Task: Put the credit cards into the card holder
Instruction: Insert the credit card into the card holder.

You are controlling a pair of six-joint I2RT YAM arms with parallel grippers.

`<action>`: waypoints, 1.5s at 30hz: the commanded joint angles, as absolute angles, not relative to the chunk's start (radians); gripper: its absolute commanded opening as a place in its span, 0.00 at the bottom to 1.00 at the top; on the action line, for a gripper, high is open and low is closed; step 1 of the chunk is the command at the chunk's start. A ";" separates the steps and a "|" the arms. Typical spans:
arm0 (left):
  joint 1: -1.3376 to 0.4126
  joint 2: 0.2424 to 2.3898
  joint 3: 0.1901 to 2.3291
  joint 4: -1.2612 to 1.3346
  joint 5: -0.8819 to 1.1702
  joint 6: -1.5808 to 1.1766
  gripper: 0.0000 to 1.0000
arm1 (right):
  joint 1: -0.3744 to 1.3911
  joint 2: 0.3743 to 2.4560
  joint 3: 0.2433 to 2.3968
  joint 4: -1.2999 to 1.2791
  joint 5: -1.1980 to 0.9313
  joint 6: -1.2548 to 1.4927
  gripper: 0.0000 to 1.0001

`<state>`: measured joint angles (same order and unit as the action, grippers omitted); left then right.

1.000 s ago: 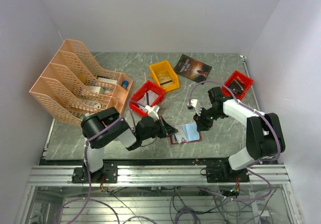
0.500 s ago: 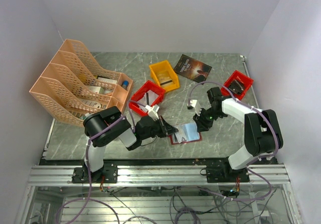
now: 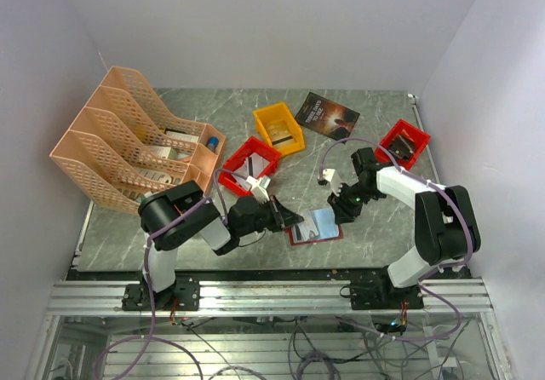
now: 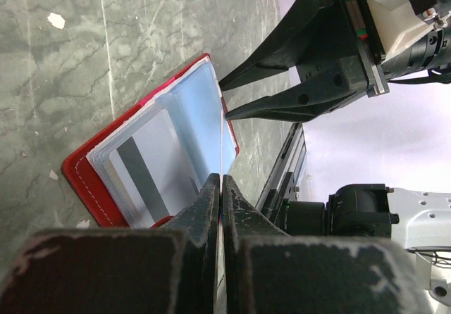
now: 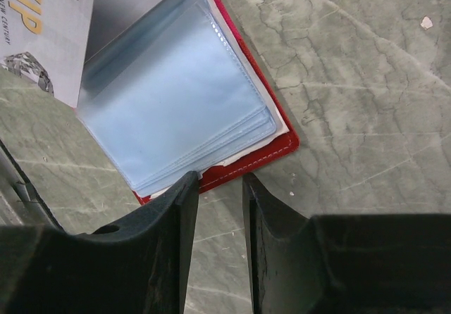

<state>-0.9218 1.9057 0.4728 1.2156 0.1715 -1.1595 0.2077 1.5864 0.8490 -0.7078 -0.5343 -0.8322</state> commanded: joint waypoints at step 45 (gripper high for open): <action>-0.917 1.966 0.573 1.019 0.178 -1.174 0.07 | 0.204 1.605 0.865 -0.705 -0.521 -0.833 0.33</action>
